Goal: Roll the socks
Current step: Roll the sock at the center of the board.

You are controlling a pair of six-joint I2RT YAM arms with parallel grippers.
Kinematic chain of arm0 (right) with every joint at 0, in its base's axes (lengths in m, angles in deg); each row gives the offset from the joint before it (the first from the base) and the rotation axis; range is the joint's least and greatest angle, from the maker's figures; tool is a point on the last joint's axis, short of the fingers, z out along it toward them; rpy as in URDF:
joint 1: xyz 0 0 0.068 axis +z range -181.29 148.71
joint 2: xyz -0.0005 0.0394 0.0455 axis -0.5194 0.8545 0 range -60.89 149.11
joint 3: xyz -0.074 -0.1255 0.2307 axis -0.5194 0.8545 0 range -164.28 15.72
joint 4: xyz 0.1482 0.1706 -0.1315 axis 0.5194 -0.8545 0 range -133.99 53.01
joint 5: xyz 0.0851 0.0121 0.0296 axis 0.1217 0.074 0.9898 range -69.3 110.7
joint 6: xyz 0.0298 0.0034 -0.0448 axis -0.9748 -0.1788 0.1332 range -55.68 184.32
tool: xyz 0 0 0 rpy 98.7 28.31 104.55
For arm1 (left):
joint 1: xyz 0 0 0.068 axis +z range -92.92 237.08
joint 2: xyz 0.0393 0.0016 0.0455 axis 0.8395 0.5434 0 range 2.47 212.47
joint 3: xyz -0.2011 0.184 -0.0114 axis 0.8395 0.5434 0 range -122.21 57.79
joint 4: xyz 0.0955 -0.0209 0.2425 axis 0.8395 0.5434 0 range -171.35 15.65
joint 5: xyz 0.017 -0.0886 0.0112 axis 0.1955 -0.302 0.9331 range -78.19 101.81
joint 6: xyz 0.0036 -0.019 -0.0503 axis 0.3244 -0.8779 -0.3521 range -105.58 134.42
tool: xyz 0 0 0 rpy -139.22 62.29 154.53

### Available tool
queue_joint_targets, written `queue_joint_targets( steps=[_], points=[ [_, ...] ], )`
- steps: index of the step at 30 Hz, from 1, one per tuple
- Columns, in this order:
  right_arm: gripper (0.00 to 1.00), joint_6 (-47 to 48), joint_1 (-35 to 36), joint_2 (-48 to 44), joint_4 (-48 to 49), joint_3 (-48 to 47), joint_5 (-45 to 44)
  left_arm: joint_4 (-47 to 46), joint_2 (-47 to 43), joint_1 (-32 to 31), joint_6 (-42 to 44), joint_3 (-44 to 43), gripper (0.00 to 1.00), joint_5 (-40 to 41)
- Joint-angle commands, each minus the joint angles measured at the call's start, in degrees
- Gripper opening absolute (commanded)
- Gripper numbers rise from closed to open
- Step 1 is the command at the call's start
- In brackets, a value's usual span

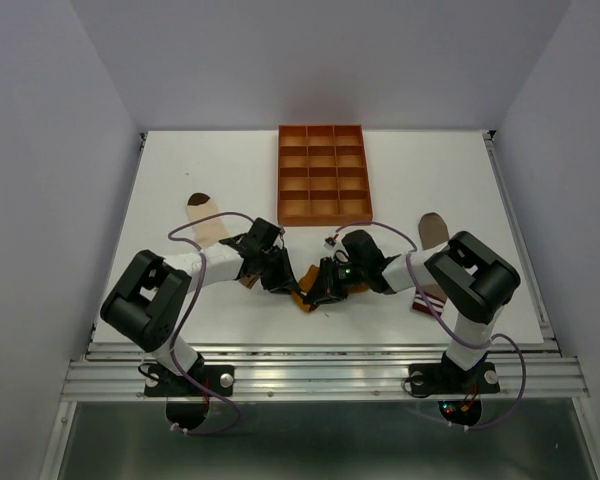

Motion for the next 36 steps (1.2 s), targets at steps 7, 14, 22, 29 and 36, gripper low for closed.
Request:
queue_joint_targets(
  steps=[7, 14, 22, 29, 36],
  points=[
    [0.29, 12.23, -1.27, 0.37, -9.03, -1.41, -8.87, 5.21, 2.53, -0.94, 1.32, -4.34, 0.0, 5.48],
    [0.54, 21.82, 1.36, -9.82, -11.83, -3.08, -12.56, 12.06, 4.02, -2.79, 1.59, -8.56, 0.0, 9.35],
    [0.61, 32.99, 10.58, -16.51, -15.18, -3.08, -27.05, 17.16, 4.02, -2.96, 2.03, -11.99, 0.0, 8.73],
    [0.62, 37.55, 14.89, -21.95, -13.95, -2.46, -34.18, 18.75, 5.61, -2.96, 2.64, -12.61, 0.0, 4.78],
    [0.62, 42.92, 20.6, -21.18, -14.91, -3.86, -36.12, 20.15, 5.34, -2.96, 2.03, -12.96, 0.0, 4.25]
  ],
)
